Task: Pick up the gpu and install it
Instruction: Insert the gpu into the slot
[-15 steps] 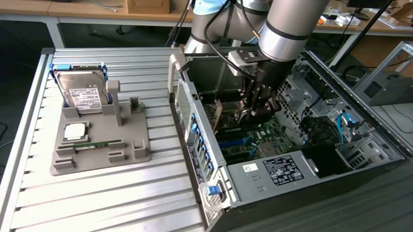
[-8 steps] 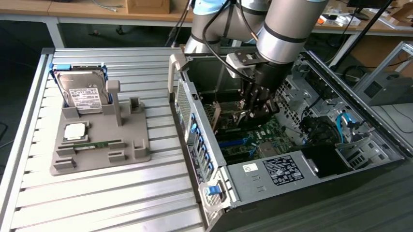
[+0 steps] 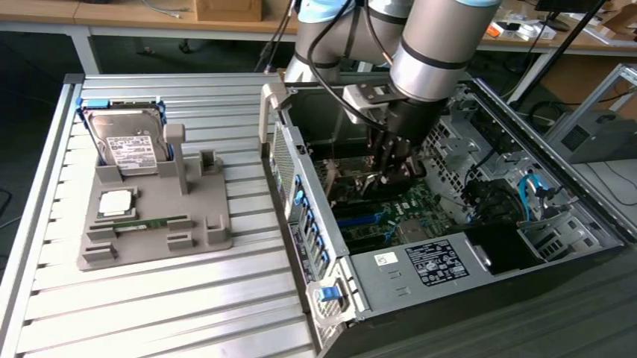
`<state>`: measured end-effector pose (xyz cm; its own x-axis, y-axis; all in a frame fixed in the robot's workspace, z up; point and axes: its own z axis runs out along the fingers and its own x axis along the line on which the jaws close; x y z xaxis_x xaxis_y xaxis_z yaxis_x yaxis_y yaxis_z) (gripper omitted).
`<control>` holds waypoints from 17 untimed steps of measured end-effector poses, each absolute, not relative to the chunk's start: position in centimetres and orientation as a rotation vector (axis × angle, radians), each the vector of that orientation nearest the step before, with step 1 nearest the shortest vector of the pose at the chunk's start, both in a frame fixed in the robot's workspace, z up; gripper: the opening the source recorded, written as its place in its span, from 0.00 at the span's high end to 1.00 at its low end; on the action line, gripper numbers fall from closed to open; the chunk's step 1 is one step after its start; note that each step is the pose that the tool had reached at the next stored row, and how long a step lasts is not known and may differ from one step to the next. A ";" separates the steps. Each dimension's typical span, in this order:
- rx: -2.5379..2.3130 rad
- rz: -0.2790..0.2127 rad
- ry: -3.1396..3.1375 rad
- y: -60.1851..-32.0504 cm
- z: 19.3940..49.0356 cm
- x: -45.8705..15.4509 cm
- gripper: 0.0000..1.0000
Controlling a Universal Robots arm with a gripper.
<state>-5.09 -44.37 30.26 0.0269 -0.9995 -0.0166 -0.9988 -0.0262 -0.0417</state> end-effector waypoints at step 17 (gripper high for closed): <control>-2.217 -0.019 2.159 -45.6 29.8 -5.4 0.73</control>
<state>-5.42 -45.58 29.76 0.0268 -0.9994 -0.0239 -0.9988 -0.0258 -0.0420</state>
